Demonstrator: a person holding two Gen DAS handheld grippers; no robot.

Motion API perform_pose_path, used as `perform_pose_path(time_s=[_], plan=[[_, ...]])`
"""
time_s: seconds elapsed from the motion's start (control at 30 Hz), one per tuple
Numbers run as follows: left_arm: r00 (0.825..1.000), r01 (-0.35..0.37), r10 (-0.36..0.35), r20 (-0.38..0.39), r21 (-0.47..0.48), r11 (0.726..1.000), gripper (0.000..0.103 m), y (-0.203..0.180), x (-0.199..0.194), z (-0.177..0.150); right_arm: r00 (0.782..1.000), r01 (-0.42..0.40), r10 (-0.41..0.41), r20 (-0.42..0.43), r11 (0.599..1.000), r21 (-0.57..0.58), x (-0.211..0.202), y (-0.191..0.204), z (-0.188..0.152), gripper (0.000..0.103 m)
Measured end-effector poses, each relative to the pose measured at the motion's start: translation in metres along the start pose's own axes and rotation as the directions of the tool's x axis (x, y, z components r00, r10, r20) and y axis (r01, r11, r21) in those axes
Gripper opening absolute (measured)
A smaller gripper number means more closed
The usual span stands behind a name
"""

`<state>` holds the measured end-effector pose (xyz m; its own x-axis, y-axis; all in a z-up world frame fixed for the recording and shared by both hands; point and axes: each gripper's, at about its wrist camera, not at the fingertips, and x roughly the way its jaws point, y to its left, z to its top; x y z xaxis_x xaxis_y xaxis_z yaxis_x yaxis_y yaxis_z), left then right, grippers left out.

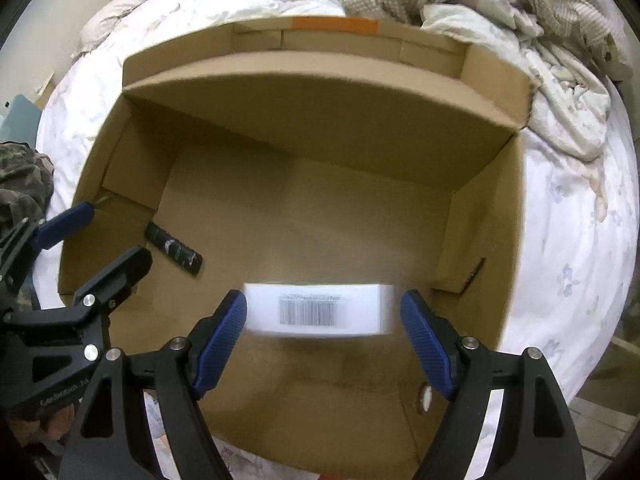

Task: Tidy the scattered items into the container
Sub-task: 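Open the right tool to drop the white barcode box into the cardboard box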

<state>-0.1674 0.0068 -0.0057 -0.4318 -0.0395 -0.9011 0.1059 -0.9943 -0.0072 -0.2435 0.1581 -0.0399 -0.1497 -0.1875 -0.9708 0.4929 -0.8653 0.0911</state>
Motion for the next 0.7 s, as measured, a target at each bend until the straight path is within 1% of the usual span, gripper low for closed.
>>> perform_pose_path(time_s=[0.13, 0.23, 0.3, 0.33, 0.4, 0.43, 0.47, 0.5, 0.57, 0.63, 0.7], plan=[[1.000, 0.022, -0.022, 0.004, -0.045, 0.999, 0.082, 0.009, -0.012, -0.001, 0.999, -0.017, 0.015, 0.042, 0.999, 0.030, -0.016, -0.011, 0.002, 0.083], [0.999, 0.041, -0.040, 0.006, -0.060, 0.997, 0.082, 0.013, -0.020, -0.003, 0.998, -0.018, 0.016, 0.065, 0.999, 0.036, -0.026, -0.018, 0.002, 0.083], [1.000, 0.024, -0.023, 0.014, -0.061, 0.998, 0.082, 0.013, -0.029, -0.008, 0.996, -0.045, 0.044, 0.074, 0.999, 0.019, -0.033, -0.021, 0.000, 0.083], [1.000, 0.026, -0.025, 0.018, -0.060, 0.998, 0.082, 0.013, -0.033, -0.009, 0.996, -0.057, 0.057, 0.071, 0.998, 0.010, -0.035, -0.015, -0.004, 0.083], [0.999, 0.032, -0.030, 0.031, -0.054, 0.998, 0.082, 0.012, -0.043, -0.015, 0.995, -0.098, 0.098, 0.024, 0.995, -0.020, -0.031, -0.003, -0.007, 0.083], [0.999, 0.031, -0.029, 0.037, -0.050, 0.998, 0.082, 0.011, -0.047, -0.017, 0.990, -0.139, 0.139, -0.001, 0.990, -0.026, -0.028, -0.001, -0.011, 0.083], [0.999, 0.028, -0.026, 0.043, -0.046, 0.999, 0.082, 0.010, -0.051, -0.021, 0.981, -0.193, 0.193, -0.034, 0.981, -0.023, -0.022, 0.002, -0.014, 0.082], [0.999, 0.026, -0.024, 0.044, -0.046, 0.999, 0.082, 0.010, -0.053, -0.023, 0.974, -0.219, 0.217, -0.061, 0.976, -0.019, -0.017, 0.003, -0.017, 0.082], [0.999, 0.029, -0.027, 0.037, -0.051, 0.998, 0.082, 0.010, -0.056, -0.028, 0.971, -0.220, 0.218, -0.094, 0.975, -0.014, -0.016, 0.013, -0.031, 0.082], [0.999, 0.031, -0.029, 0.028, -0.059, 0.998, 0.082, 0.012, -0.057, -0.032, 0.974, -0.201, 0.199, -0.105, 0.980, -0.007, -0.004, 0.011, -0.028, 0.082], [1.000, 0.022, -0.020, 0.024, -0.072, 0.997, 0.082, 0.015, -0.060, -0.037, 0.980, -0.189, 0.188, -0.061, 0.982, 0.002, 0.000, 0.008, -0.022, 0.082]])
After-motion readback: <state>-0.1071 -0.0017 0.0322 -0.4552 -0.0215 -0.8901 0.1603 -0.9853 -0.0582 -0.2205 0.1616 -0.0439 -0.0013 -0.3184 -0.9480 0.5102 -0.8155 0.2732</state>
